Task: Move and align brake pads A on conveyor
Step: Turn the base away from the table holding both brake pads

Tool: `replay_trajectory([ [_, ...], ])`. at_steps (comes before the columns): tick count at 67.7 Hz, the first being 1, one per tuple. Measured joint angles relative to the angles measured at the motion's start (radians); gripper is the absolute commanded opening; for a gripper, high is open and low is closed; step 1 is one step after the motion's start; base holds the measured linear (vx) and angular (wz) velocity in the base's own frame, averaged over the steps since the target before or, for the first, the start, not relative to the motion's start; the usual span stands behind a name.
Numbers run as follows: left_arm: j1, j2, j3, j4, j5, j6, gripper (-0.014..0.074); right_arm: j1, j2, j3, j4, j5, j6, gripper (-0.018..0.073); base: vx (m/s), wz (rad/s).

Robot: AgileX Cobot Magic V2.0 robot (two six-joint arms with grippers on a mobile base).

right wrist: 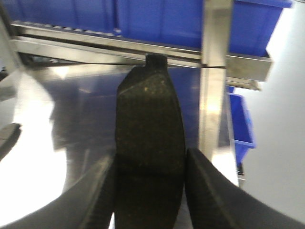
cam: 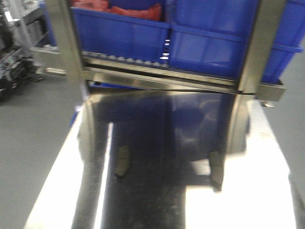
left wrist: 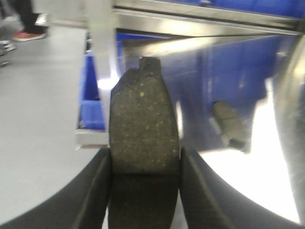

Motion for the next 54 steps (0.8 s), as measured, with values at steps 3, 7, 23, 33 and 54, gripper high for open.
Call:
replay_trajectory([
  [3,0.0,0.0,0.0,0.0,0.0,0.0,-0.0006,0.0,0.0,0.0,0.0,0.0,0.0,-0.0008,-0.12,0.6],
  [7,0.0,0.0,0.0,0.0,0.0,0.0,-0.0006,0.0,0.0,0.0,0.0,0.0,0.0,-0.0008,-0.13,0.69],
  [23,0.0,0.0,0.0,0.0,0.0,0.0,-0.0006,0.0,0.0,0.0,0.0,0.0,0.0,-0.0008,-0.16,0.85],
  [33,0.0,0.0,0.0,0.0,0.0,0.0,-0.0006,0.0,0.0,0.0,0.0,0.0,0.0,-0.0008,-0.18,0.91],
  [54,0.0,0.0,0.0,0.0,0.0,0.0,-0.0006,0.0,0.0,0.0,0.0,0.0,0.0,-0.0008,-0.21,0.86],
])
